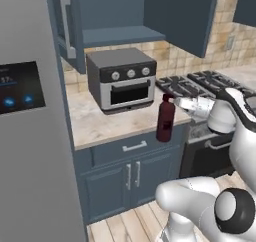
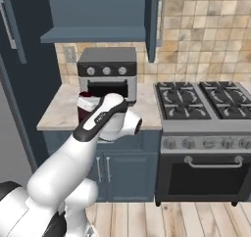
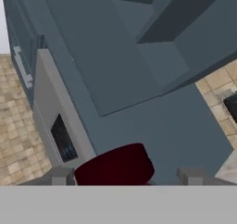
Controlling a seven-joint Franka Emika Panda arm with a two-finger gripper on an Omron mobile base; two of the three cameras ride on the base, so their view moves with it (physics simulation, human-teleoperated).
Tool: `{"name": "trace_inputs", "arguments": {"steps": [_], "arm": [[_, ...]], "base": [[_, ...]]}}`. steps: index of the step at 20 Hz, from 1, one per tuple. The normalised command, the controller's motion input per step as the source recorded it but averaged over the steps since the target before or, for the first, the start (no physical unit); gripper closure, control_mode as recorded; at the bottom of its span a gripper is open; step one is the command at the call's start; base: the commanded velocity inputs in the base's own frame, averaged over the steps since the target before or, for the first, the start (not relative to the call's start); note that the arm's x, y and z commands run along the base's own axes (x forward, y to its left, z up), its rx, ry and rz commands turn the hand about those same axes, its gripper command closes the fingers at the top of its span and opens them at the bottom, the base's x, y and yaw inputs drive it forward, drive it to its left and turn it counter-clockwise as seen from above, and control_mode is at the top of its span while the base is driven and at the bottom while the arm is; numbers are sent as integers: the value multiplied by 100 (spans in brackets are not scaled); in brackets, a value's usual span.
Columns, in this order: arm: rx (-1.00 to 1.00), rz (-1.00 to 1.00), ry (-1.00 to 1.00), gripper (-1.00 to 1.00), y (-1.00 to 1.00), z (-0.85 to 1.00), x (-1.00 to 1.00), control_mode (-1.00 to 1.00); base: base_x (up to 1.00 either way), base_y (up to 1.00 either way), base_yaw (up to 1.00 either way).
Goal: Pick the juice from the counter and place it in the open cabinet.
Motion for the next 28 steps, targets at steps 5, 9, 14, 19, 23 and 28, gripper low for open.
{"name": "trace_inputs", "arguments": {"steps": [5, 9, 14, 19, 23, 28], "arm": [[0, 0, 0, 100, 0, 0, 0, 100], [0, 0, 0, 100, 0, 0, 0, 100], [0, 0, 0, 100, 0, 0, 0, 100], [0, 0, 0, 100, 0, 0, 0, 100], [0, 0, 0, 100, 0, 0, 0, 100], [0, 0, 0, 100, 0, 0, 0, 100]], "base": [[3, 42, 10], [-20, 0, 25], [-17, -2, 3], [3, 0, 0], [64, -19, 1], [90, -19, 1]]}}
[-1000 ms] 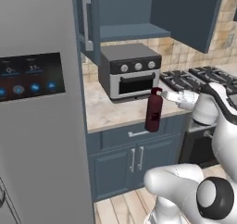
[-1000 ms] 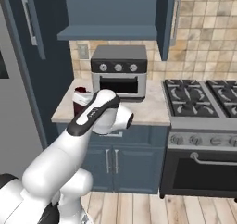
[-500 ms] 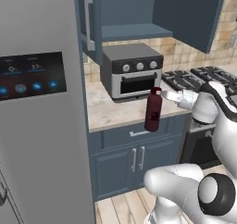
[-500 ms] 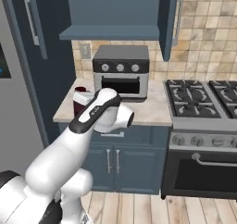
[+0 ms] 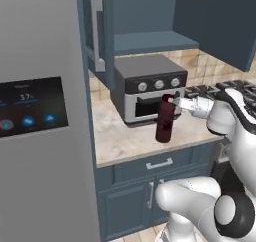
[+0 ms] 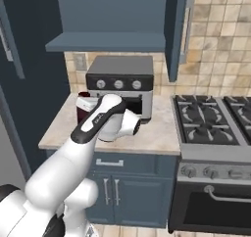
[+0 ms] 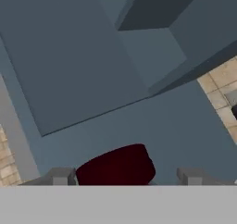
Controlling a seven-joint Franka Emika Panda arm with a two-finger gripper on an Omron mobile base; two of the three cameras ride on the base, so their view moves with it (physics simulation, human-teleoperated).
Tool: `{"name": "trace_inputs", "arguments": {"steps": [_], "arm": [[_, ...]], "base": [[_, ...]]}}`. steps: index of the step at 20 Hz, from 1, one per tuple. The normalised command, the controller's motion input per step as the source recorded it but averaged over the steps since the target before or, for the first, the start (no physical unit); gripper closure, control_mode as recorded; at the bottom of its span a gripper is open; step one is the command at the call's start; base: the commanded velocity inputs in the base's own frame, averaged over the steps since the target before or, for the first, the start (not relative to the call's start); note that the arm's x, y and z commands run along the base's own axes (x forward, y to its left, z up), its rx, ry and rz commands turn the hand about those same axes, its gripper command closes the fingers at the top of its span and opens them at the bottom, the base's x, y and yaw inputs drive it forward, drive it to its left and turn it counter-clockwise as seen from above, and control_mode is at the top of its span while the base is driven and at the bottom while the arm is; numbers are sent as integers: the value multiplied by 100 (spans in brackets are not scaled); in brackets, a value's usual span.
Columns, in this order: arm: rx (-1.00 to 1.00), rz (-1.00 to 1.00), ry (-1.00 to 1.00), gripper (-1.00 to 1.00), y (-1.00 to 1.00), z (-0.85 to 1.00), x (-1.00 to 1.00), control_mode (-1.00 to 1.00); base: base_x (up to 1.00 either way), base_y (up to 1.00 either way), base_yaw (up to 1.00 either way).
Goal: Pick the juice from the counter and place it in the open cabinet.
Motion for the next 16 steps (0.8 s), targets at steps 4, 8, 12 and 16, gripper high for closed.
{"name": "trace_inputs", "arguments": {"steps": [4, 8, 12, 16], "arm": [[0, 0, 0, 100, 0, 0, 0, 100], [0, 0, 0, 100, 0, 0, 0, 100], [0, 0, 0, 100, 0, 0, 0, 100], [2, -1, -3, 100, 0, 18, 0, -100]], "base": [[87, 0, 0], [59, 0, -2], [12, -3, -2], [0, 0, -2]]}}
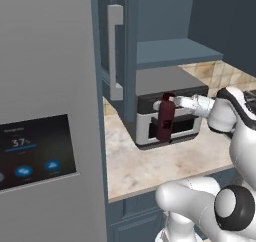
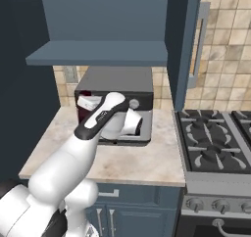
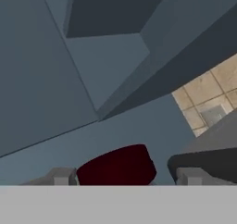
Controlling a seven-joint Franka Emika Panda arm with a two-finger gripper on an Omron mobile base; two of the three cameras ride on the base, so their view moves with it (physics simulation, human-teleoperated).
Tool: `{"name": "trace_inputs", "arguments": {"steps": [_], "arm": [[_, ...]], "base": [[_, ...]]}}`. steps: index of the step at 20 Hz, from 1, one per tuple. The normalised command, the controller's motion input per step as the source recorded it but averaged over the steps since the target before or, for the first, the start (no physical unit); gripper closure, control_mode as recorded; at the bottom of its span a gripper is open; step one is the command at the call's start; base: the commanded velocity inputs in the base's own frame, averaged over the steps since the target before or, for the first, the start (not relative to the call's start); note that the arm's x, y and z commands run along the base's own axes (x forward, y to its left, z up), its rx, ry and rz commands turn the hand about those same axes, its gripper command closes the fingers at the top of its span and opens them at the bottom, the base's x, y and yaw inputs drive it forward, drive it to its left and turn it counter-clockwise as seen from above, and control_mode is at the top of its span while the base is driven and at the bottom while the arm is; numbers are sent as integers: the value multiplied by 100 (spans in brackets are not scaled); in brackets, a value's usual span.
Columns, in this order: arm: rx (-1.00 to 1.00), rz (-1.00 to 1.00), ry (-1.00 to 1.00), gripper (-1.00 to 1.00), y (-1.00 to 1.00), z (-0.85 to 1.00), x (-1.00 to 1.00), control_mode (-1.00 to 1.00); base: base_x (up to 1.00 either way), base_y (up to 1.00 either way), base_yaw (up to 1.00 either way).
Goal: Pick the juice from the counter and place it in the open cabinet.
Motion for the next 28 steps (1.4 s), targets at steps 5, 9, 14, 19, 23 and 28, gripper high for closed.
{"name": "trace_inputs", "arguments": {"steps": [5, 9, 14, 19, 23, 28], "arm": [[2, -4, -15, 100, -2, 69, -5, -100], [0, -3, -21, 100, 0, 62, -11, -100], [-3, -8, -18, 100, 4, 57, -6, -100], [-4, -22, -12, 100, 10, 60, 0, -100], [-4, -27, -11, 100, 4, 51, 0, -100], [-1, -31, -7, 100, 0, 33, 0, -100]], "base": [[0, 0, 0], [0, 0, 0], [0, 0, 0], [0, 0, 0], [0, 0, 0], [0, 0, 0]]}}
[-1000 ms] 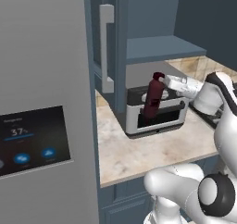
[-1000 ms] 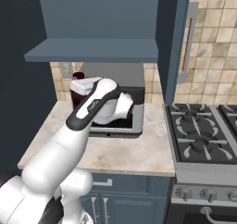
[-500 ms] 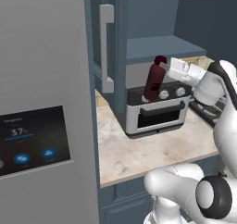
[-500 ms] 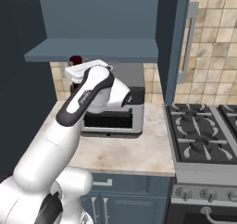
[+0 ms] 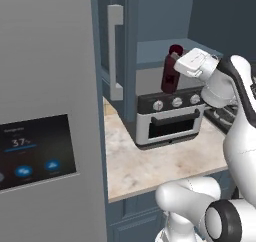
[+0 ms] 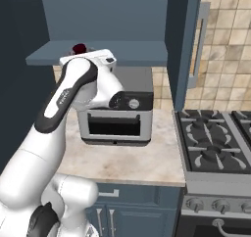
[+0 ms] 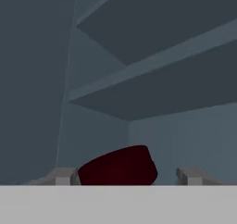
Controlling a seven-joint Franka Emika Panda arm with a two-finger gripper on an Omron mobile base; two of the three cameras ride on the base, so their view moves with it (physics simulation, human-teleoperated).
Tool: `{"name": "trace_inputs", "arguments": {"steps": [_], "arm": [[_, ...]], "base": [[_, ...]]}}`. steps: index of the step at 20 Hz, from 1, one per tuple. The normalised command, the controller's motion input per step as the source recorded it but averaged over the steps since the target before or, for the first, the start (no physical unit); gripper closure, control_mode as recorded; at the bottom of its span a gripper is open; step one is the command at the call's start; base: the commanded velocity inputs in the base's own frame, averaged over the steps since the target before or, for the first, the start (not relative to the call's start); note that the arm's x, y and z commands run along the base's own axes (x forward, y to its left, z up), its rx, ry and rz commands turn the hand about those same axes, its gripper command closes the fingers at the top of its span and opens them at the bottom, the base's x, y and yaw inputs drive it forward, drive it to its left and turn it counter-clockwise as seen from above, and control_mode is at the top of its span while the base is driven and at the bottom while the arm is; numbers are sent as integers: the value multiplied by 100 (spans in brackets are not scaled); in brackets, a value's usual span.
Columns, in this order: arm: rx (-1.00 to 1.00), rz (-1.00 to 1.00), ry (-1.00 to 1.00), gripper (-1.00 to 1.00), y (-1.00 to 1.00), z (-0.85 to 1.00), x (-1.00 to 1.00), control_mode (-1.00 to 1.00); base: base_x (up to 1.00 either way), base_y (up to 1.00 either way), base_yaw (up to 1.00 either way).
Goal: Pick the juice from the counter and place it in the open cabinet.
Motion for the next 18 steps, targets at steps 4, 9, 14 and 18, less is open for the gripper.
{"name": "trace_inputs", "arguments": {"steps": [4, 9, 14, 18], "arm": [[0, -32, -3, 100, -3, 31, 0, -100], [0, -11, -4, 100, 0, 18, 0, -100], [0, 0, 7, 100, 0, 10, 2, -100], [0, 0, 5, 100, 0, 38, 0, -100]], "base": [[0, 0, 0], [0, 0, 0], [0, 0, 0], [0, 0, 0]]}}
